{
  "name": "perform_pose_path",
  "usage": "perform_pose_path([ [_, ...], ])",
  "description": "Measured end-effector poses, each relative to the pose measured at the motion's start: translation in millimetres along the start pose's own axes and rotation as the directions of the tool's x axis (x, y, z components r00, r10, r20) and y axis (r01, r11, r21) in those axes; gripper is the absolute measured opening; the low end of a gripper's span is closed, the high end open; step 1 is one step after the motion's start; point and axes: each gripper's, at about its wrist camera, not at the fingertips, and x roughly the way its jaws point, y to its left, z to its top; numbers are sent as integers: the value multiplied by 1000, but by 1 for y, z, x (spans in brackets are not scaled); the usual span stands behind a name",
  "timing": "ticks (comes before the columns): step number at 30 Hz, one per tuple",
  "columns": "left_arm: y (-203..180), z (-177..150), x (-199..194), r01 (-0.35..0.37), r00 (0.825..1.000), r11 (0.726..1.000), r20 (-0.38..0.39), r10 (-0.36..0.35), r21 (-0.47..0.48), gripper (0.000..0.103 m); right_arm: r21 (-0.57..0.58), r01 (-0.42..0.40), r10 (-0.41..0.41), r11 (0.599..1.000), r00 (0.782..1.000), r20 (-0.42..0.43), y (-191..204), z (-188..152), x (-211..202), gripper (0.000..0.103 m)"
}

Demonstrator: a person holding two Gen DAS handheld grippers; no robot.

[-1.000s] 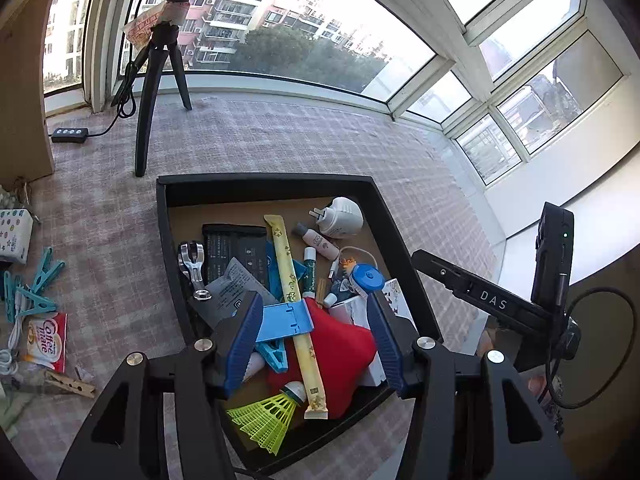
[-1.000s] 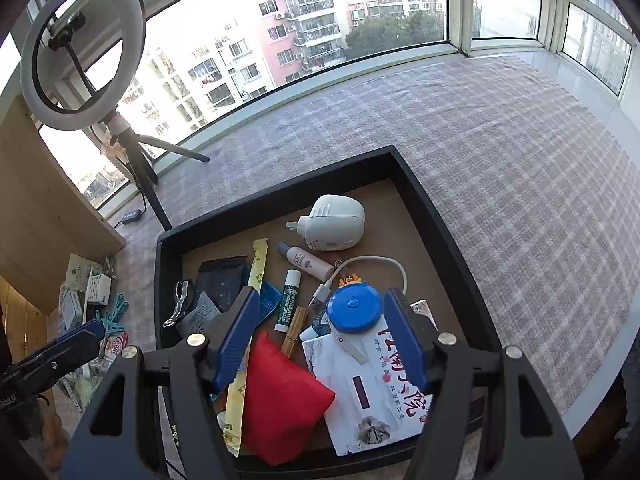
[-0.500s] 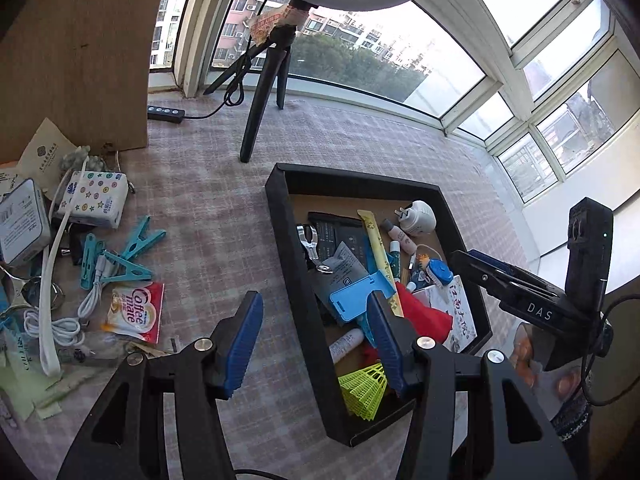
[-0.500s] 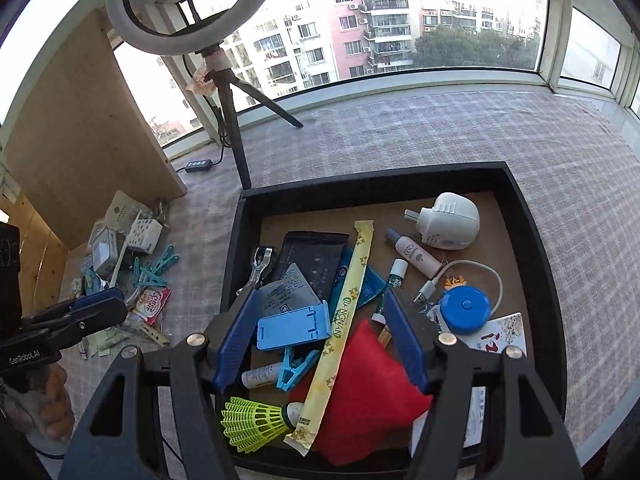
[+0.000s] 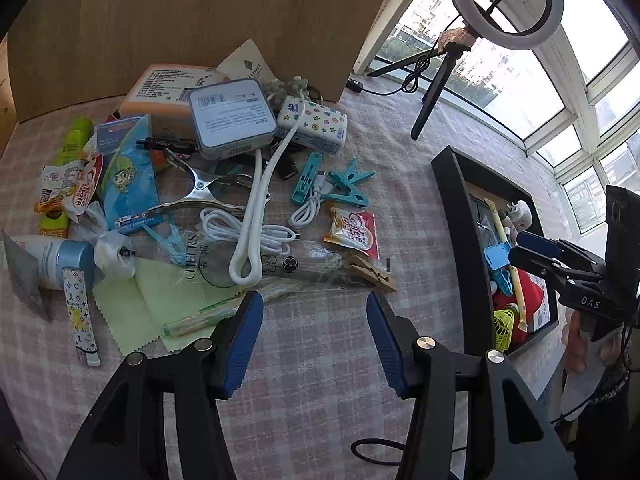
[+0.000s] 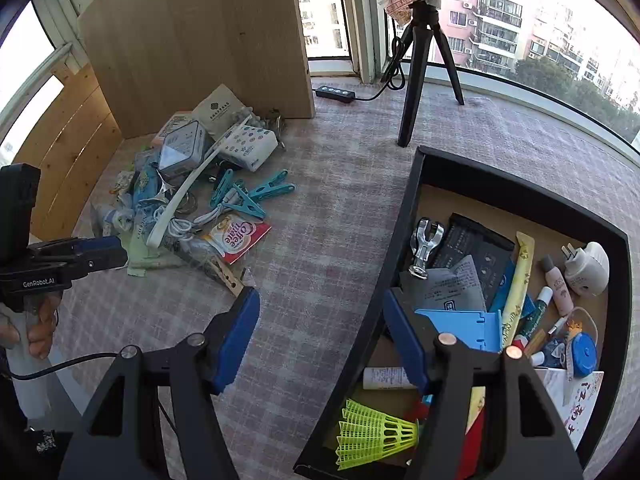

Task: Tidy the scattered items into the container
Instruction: 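Move both grippers back over the remaining pile of items, then grasp a teal clothespin with each gripper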

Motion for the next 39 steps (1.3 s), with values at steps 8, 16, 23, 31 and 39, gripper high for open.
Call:
perform_pose_path([
  [8, -10, -12, 11, 31, 1000, 1000, -2, -31, -1, 51, -51, -11, 10, 999, 1000, -22, 24, 43, 35, 64],
  [16, -18, 24, 27, 10, 999, 1000, 32, -11, 15, 50, -159, -30, 21, 987, 998, -62, 48, 65, 72, 62],
  [23, -12, 68, 60, -15, 1000, 1000, 18, 15, 12, 37, -216, -73, 53, 974, 994, -101, 57, 62, 101, 49],
  [31, -16, 95, 92, -65, 998, 995, 1, 65, 71, 35, -251, -90, 65, 964, 992, -107, 62, 66, 116, 48],
  [39, -18, 101, 107, -77, 997, 993, -15, 79, 91, 32, -270, -105, 71, 957, 989, -133, 65, 71, 133, 48],
])
